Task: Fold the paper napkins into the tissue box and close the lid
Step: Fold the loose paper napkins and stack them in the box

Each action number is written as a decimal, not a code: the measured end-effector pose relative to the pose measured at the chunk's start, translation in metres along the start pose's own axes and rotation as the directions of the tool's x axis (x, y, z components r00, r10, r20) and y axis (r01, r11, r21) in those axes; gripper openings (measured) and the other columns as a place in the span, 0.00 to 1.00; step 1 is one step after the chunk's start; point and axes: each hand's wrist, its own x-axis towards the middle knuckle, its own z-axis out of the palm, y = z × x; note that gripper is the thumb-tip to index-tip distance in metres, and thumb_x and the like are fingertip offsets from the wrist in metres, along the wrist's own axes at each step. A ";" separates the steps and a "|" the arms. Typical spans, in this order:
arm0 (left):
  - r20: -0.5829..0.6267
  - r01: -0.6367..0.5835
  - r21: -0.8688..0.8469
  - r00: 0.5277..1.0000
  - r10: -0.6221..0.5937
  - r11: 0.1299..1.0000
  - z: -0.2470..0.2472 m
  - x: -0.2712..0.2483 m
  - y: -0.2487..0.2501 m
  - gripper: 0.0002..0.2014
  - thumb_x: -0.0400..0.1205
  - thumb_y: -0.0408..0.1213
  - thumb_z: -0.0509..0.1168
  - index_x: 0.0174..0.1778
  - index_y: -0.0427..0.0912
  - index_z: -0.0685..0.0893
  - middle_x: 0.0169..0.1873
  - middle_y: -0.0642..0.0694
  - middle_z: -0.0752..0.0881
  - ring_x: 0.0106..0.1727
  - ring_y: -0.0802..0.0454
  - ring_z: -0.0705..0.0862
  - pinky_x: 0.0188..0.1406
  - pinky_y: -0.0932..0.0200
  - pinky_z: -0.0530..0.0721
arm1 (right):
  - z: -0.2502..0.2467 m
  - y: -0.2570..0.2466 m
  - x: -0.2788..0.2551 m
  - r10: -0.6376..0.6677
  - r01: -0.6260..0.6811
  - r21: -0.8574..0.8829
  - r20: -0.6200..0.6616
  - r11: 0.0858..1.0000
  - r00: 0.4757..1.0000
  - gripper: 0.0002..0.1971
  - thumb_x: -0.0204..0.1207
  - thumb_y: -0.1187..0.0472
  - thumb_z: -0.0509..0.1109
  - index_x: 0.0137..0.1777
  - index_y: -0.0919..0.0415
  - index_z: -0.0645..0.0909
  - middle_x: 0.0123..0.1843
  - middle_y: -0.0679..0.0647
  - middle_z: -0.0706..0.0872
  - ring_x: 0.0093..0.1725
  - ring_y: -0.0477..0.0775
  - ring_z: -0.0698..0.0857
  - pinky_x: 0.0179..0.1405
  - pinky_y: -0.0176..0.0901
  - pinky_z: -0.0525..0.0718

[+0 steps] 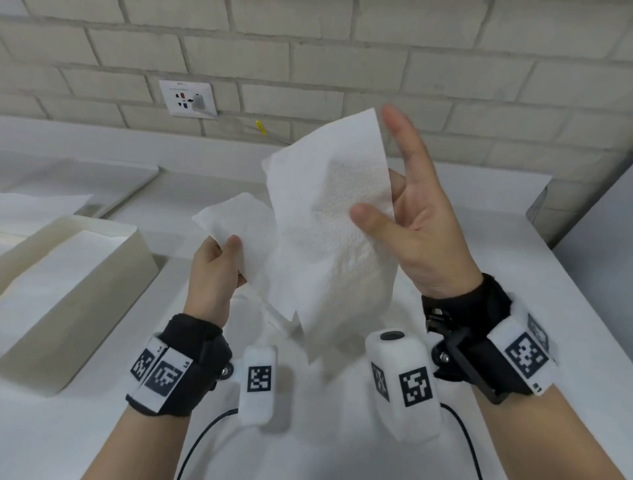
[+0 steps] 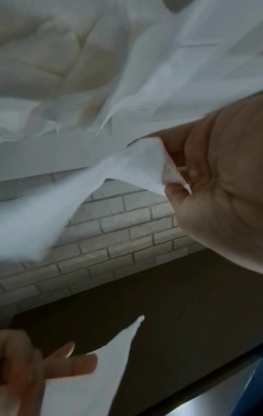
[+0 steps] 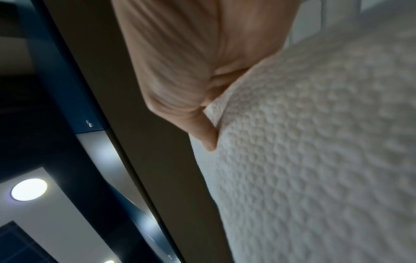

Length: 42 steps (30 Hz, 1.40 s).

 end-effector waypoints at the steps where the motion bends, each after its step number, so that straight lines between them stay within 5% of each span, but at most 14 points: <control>1: -0.008 0.013 0.009 1.000 -0.012 1.000 -0.001 0.002 -0.002 0.10 0.87 0.33 0.54 0.56 0.39 0.80 0.50 0.42 0.87 0.49 0.44 0.86 0.44 0.53 0.85 | 0.001 -0.001 -0.001 0.020 -0.020 0.021 -0.004 1.000 1.000 0.32 0.75 0.76 0.61 0.73 0.51 0.57 0.46 0.44 0.89 0.47 0.45 0.87 0.49 0.39 0.83; 4: 0.028 -0.002 0.064 1.000 0.000 0.998 0.000 0.001 -0.002 0.09 0.87 0.34 0.56 0.50 0.38 0.82 0.39 0.45 0.85 0.42 0.46 0.83 0.41 0.52 0.82 | 0.007 -0.003 -0.002 0.068 -0.067 0.024 -0.059 0.997 0.996 0.18 0.75 0.71 0.62 0.62 0.54 0.71 0.42 0.44 0.89 0.41 0.48 0.85 0.44 0.39 0.83; 8: 0.226 -0.059 0.084 0.973 0.039 0.995 0.011 -0.020 0.011 0.13 0.87 0.34 0.56 0.40 0.40 0.83 0.24 0.56 0.84 0.27 0.61 0.81 0.30 0.66 0.79 | 0.017 0.015 -0.001 0.173 -0.179 -0.008 -0.210 0.984 0.962 0.02 0.75 0.63 0.64 0.46 0.57 0.77 0.42 0.49 0.87 0.42 0.47 0.85 0.47 0.43 0.83; 11: 0.340 -0.082 0.068 0.939 0.054 0.994 0.021 -0.035 0.018 0.16 0.87 0.31 0.54 0.36 0.39 0.81 0.21 0.56 0.79 0.23 0.61 0.76 0.25 0.69 0.74 | 0.021 0.038 -0.001 0.323 -0.363 -0.064 -0.338 0.929 0.884 0.07 0.78 0.58 0.65 0.40 0.58 0.76 0.41 0.53 0.82 0.43 0.51 0.80 0.49 0.50 0.79; 16: 0.395 0.024 -0.016 0.919 -0.016 1.000 0.027 -0.039 0.020 0.11 0.84 0.37 0.59 0.46 0.42 0.87 0.43 0.39 0.82 0.45 0.45 0.80 0.42 0.54 0.78 | 0.020 0.055 -0.006 0.454 -0.493 -0.007 -0.378 0.870 0.807 0.08 0.80 0.59 0.63 0.41 0.60 0.71 0.40 0.55 0.70 0.41 0.54 0.68 0.43 0.48 0.68; 19: 0.403 0.055 -0.033 0.915 -0.037 0.998 0.029 -0.041 0.019 0.14 0.82 0.49 0.60 0.47 0.48 0.90 0.47 0.47 0.89 0.49 0.48 0.86 0.46 0.55 0.84 | 0.018 0.059 -0.010 0.481 -0.520 0.000 -0.380 0.854 0.790 0.08 0.81 0.61 0.63 0.41 0.61 0.72 0.40 0.56 0.72 0.41 0.55 0.70 0.42 0.49 0.69; 23: 0.433 0.050 -0.081 0.901 -0.010 0.995 0.037 -0.053 0.018 0.31 0.78 0.64 0.44 0.62 0.51 0.83 0.57 0.52 0.89 0.61 0.55 0.86 0.63 0.52 0.81 | 0.018 0.061 -0.013 0.425 -0.519 -0.066 -0.492 0.852 0.760 0.13 0.79 0.63 0.65 0.34 0.60 0.68 0.31 0.53 0.68 0.32 0.49 0.67 0.33 0.38 0.67; 27: 0.341 -0.084 0.002 0.937 0.078 0.996 0.044 -0.056 0.008 0.10 0.85 0.40 0.58 0.60 0.50 0.80 0.54 0.53 0.88 0.58 0.54 0.86 0.55 0.58 0.83 | 0.016 0.059 -0.014 0.424 -0.526 -0.114 -0.461 0.843 0.780 0.06 0.78 0.63 0.66 0.40 0.57 0.73 0.38 0.52 0.79 0.38 0.49 0.78 0.41 0.44 0.79; 30: 0.251 -0.055 -0.008 0.966 0.055 0.998 0.038 -0.046 0.000 0.11 0.87 0.32 0.56 0.54 0.50 0.82 0.51 0.52 0.89 0.55 0.52 0.87 0.53 0.56 0.83 | -0.001 0.060 -0.017 0.373 -0.498 -0.308 -0.385 0.810 0.844 0.07 0.78 0.64 0.67 0.49 0.56 0.71 0.44 0.50 0.79 0.42 0.47 0.79 0.45 0.28 0.77; 33: 0.208 -0.011 -0.038 0.978 0.018 0.999 0.026 -0.037 -0.002 0.11 0.87 0.32 0.56 0.54 0.49 0.83 0.50 0.51 0.89 0.53 0.52 0.88 0.51 0.55 0.82 | -0.028 0.065 -0.023 0.451 -0.455 -0.699 -0.209 0.551 0.868 0.08 0.77 0.60 0.69 0.52 0.58 0.73 0.48 0.52 0.78 0.48 0.50 0.78 0.43 0.25 0.72; 34: 0.197 0.002 -0.049 0.980 0.008 0.999 0.022 -0.035 -0.002 0.11 0.87 0.32 0.56 0.55 0.48 0.83 0.50 0.51 0.89 0.52 0.52 0.88 0.50 0.55 0.82 | -0.034 0.068 -0.027 0.557 -0.417 -0.808 -0.136 0.417 0.820 0.10 0.76 0.56 0.69 0.53 0.58 0.74 0.51 0.52 0.77 0.53 0.52 0.78 0.47 0.31 0.73; 37: 0.162 0.015 -0.055 0.987 -0.006 0.998 0.014 -0.030 -0.005 0.11 0.86 0.31 0.56 0.52 0.49 0.82 0.47 0.53 0.89 0.50 0.54 0.88 0.47 0.57 0.81 | -0.034 0.081 -0.042 0.825 -0.243 -0.965 -0.058 0.098 0.562 0.27 0.71 0.44 0.71 0.64 0.59 0.71 0.62 0.56 0.72 0.62 0.58 0.73 0.57 0.47 0.75; 39: 0.145 0.006 -0.055 0.989 0.002 0.998 0.012 -0.028 -0.005 0.12 0.86 0.30 0.56 0.52 0.49 0.82 0.47 0.53 0.89 0.49 0.55 0.88 0.46 0.57 0.81 | -0.027 0.087 -0.048 0.857 -0.144 -0.989 -0.056 0.021 0.513 0.35 0.69 0.41 0.72 0.69 0.59 0.65 0.66 0.58 0.68 0.64 0.61 0.71 0.54 0.49 0.75; 42: 0.120 -0.007 -0.055 0.993 0.014 0.998 0.008 -0.027 -0.005 0.13 0.86 0.28 0.55 0.50 0.49 0.82 0.45 0.52 0.89 0.48 0.54 0.87 0.45 0.56 0.82 | -0.020 0.094 -0.049 0.828 -0.064 -0.998 -0.040 -0.005 0.559 0.35 0.73 0.43 0.69 0.73 0.61 0.61 0.68 0.61 0.66 0.64 0.65 0.71 0.49 0.48 0.72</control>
